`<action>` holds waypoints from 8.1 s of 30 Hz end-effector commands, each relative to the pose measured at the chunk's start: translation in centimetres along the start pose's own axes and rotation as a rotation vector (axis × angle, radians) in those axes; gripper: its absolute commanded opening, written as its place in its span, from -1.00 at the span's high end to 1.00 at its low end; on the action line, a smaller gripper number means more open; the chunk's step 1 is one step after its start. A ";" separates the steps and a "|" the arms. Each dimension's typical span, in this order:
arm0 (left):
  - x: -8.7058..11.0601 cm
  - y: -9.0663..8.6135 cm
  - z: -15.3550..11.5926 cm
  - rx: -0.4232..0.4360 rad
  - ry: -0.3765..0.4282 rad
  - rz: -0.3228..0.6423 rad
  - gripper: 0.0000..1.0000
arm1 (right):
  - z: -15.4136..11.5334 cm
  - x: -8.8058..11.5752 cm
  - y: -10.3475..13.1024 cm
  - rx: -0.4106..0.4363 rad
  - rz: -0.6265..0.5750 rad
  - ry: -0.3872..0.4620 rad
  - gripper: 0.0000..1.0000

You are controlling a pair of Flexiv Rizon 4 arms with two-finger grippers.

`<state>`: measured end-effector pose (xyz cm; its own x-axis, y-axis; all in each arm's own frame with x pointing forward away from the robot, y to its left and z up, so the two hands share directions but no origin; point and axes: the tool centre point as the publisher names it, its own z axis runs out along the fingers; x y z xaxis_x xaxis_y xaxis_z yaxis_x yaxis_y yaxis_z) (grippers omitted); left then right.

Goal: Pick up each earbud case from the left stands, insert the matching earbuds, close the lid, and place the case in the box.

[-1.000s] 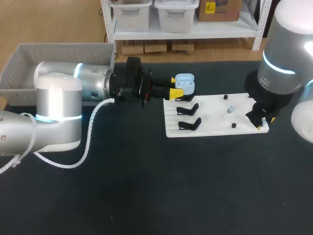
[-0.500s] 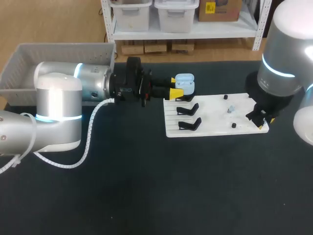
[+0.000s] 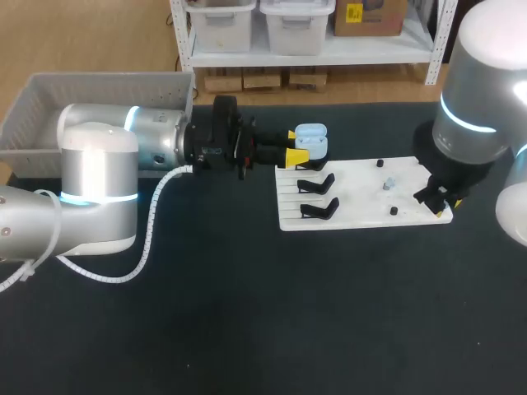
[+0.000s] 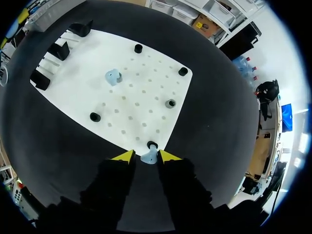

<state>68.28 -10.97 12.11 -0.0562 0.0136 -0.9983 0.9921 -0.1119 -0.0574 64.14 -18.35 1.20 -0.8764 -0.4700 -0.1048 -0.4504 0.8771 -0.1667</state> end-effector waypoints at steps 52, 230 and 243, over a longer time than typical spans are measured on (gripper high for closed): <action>0.1 0.0 0.0 -0.003 -0.004 0.004 1.00 | -16.7 -5.6 7.7 0.008 0.346 -0.021 1.00; 0.4 -0.3 0.8 -0.030 0.038 0.150 1.00 | -18.2 -12.4 14.6 -0.254 0.975 -0.031 -0.70; 0.4 -0.3 0.8 -0.030 0.038 0.150 1.00 | -16.1 -8.1 7.7 -0.309 0.914 -0.192 0.00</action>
<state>68.09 -11.72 11.81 0.0931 0.0384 -0.9949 0.9917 -0.0926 0.0893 66.32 -3.26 17.53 -0.8851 0.4226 -0.1948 0.3817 0.8988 0.2154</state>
